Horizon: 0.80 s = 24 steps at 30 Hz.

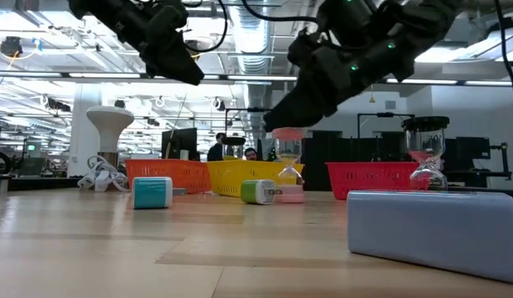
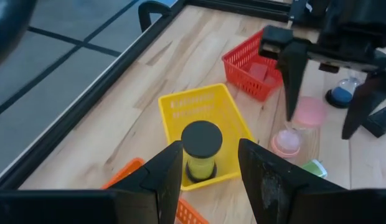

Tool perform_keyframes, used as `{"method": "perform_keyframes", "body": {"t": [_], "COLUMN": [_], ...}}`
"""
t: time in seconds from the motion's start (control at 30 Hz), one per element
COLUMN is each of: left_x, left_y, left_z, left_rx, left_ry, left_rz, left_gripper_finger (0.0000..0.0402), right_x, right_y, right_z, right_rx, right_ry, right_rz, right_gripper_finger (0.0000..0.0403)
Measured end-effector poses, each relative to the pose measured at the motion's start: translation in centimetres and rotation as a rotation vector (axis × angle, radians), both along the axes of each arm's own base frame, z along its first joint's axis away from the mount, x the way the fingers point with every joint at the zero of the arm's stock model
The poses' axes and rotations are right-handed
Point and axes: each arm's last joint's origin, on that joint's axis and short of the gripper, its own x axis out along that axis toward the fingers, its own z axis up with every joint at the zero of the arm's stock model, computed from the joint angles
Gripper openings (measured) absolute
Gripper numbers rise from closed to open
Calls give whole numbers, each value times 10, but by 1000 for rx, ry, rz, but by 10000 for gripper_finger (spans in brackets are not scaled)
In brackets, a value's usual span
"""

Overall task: Pick & Place Office items
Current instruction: Put the pink hourglass into the yellow bin

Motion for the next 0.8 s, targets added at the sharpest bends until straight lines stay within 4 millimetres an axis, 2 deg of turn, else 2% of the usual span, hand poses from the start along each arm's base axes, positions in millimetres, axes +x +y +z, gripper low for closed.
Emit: {"method": "perform_keyframes", "body": {"t": [0.23,0.63,0.8], "left_x": [0,0,1], "left_y": [0,0,0], "left_z": [1,1,1], "left_rx": [3,4,4], "left_ry": [-5,-10,-12], "left_rz": [-2,-2,-2], "left_gripper_finger": [150,150,150], "right_x": [7,7,7], "right_y": [-5,-5,-4], "right_z": [9,-19,-12], "right_rx": [-44,-6,-7], "right_ry": [29,184,152], "right_rz": [20,-3,2], "right_gripper_finger": [277,277,277]}}
